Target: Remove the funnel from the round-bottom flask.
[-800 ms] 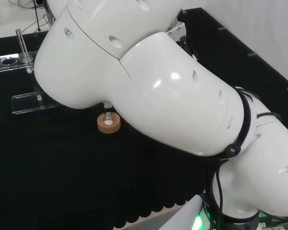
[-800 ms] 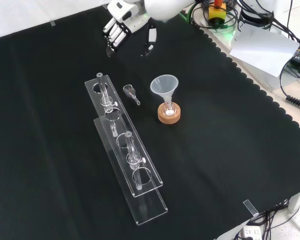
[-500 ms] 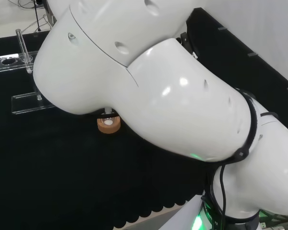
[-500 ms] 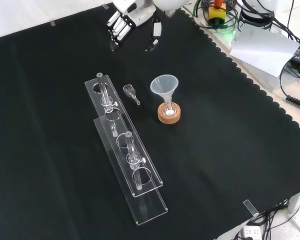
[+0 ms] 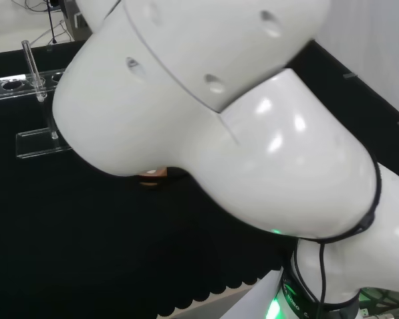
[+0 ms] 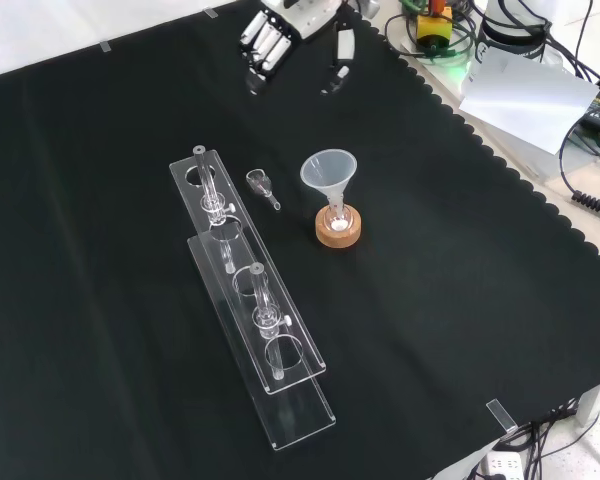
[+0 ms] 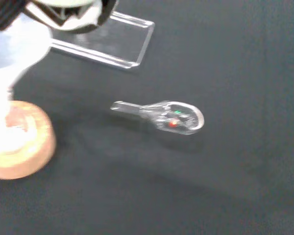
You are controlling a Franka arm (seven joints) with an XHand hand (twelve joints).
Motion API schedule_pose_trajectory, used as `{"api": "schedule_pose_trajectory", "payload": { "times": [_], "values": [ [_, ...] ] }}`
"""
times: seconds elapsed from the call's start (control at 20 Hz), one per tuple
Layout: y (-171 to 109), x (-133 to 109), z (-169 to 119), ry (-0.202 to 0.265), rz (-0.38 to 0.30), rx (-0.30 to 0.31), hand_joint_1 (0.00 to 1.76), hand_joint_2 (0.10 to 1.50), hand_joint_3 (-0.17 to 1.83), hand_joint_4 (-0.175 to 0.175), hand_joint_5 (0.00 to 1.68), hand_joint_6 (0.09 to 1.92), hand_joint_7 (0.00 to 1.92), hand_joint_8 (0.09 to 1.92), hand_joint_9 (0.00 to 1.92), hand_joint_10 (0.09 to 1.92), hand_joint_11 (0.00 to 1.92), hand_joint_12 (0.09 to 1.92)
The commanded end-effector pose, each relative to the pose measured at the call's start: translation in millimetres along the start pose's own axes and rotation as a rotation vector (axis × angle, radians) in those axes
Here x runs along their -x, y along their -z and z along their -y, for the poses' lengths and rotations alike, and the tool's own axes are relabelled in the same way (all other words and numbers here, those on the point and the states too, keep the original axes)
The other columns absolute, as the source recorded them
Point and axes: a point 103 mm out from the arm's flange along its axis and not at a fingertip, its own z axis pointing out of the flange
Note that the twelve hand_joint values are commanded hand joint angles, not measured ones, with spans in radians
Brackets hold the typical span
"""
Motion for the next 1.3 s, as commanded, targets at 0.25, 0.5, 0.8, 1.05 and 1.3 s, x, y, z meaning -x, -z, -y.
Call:
{"api": "schedule_pose_trajectory", "payload": {
  "times": [0.25,0.5,0.8,1.05,1.3],
  "values": [
    [1,-37,20,0.052,-0.161,-0.089,0.77,0.58,0.66,-0.042,0.28,0.09,0.23,0.64,0.51,0.59,0.35,1.39],
    [-4,-42,13,0.075,-0.177,-0.171,0.74,0.58,0.65,-0.055,0.22,0.09,0.1,0.69,0.4,0.69,0.41,1.4],
    [0,-54,6,0.076,-0.153,-0.147,0.69,0.57,0.6,-0.063,0.08,0.09,0.0,0.53,0.25,0.78,0.45,1.41],
    [-1,-60,-6,0.084,-0.141,-0.214,0.68,0.58,0.56,-0.063,0.04,0.09,0.0,0.43,0.14,0.83,0.44,1.42],
    [-6,-63,-17,0.098,-0.117,-0.251,0.68,0.58,0.55,-0.063,0.03,0.09,0.0,0.43,0.13,0.85,0.44,1.43]
  ]
}}
